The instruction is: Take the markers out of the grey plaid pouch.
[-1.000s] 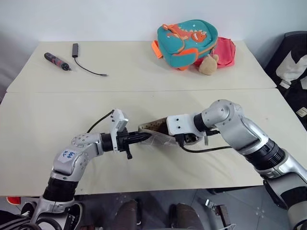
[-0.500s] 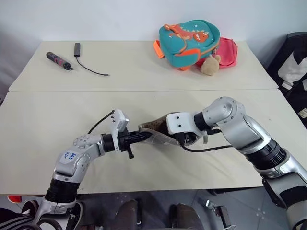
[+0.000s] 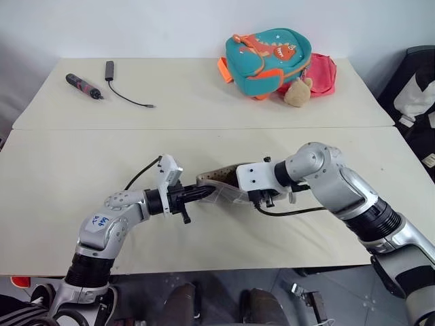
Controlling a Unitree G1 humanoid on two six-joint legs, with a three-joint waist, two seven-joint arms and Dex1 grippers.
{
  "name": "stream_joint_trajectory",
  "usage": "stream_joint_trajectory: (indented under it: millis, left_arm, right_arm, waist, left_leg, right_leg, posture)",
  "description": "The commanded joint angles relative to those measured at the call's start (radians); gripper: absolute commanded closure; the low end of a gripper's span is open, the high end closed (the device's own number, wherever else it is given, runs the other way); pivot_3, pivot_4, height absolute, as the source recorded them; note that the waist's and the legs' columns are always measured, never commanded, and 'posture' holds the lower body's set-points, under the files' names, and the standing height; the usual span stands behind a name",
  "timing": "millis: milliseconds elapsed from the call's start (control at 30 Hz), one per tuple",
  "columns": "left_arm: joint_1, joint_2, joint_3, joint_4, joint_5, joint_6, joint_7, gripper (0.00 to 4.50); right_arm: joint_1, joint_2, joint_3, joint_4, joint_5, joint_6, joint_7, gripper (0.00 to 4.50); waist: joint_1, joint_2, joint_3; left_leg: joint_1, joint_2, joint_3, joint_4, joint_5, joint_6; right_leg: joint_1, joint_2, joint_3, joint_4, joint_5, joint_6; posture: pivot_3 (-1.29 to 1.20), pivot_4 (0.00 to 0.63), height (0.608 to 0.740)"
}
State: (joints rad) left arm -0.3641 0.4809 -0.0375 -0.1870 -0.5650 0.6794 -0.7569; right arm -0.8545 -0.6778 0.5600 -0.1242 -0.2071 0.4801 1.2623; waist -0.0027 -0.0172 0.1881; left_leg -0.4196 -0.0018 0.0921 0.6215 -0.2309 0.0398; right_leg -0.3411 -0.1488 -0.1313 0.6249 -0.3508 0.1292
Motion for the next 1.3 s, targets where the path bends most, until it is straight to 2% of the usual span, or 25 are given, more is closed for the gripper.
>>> stream_joint_trajectory:
  millis: [33, 800, 1033, 1133, 1300]
  left_arm:
    - [-0.001, -0.004, 0.012, -0.025, 0.002, 0.008, 0.02, 4.5]
    - [0.018, -0.039, -0.002, -0.07, -0.006, 0.026, 0.055, 4.5]
    - [0.019, -0.042, -0.003, -0.076, -0.005, 0.027, 0.06, 4.5]
    - [0.016, -0.042, -0.001, -0.074, -0.005, 0.027, 0.063, 4.5]
    - [0.016, -0.039, -0.001, -0.071, -0.001, 0.023, 0.064, 4.5]
  right_arm:
    - [0.008, -0.019, 0.024, -0.012, -0.028, 0.013, 0.031, 3.41]
    - [0.033, 0.052, 0.059, 0.132, -0.16, 0.026, -0.052, 3.41]
    - [0.051, 0.053, 0.077, 0.154, -0.155, 0.051, -0.005, 3.41]
    - [0.056, 0.065, 0.063, 0.128, -0.129, 0.071, 0.01, 3.94]
    - [0.042, 0.062, 0.035, 0.118, -0.128, 0.054, 0.006, 3.97]
  waist:
    - [0.0, 0.0, 0.0]
    - [0.0, -0.002, -0.001]
    - [0.0, -0.002, -0.001]
    - [0.001, -0.002, -0.002]
    - [0.001, -0.003, -0.002]
  left_leg:
    - [0.0, 0.0, 0.0, 0.0, 0.0, 0.0]
    - [0.001, 0.0, 0.0, 0.0, 0.0, 0.0]
    - [0.004, 0.0, 0.0, 0.0, -0.001, -0.002]
    - [0.005, 0.0, 0.0, 0.0, -0.003, -0.005]
    - [0.005, 0.0, 0.0, 0.0, -0.003, -0.005]
  right_leg:
    - [0.0, 0.0, 0.0, 0.0, 0.0, 0.0]
    - [0.001, 0.0, 0.0, -0.001, 0.0, 0.0]
    - [0.003, 0.0, 0.001, -0.003, 0.0, 0.0]
    - [0.004, -0.001, 0.002, -0.003, 0.0, 0.0]
    - [0.004, 0.0, 0.002, -0.003, 0.0, 0.0]
  posture:
    - [0.0, 0.15, 0.74]
    - [0.0, 0.15, 0.74]
    - [0.0, 0.15, 0.74]
    - [0.0, 0.15, 0.74]
    - [0.0, 0.15, 0.74]
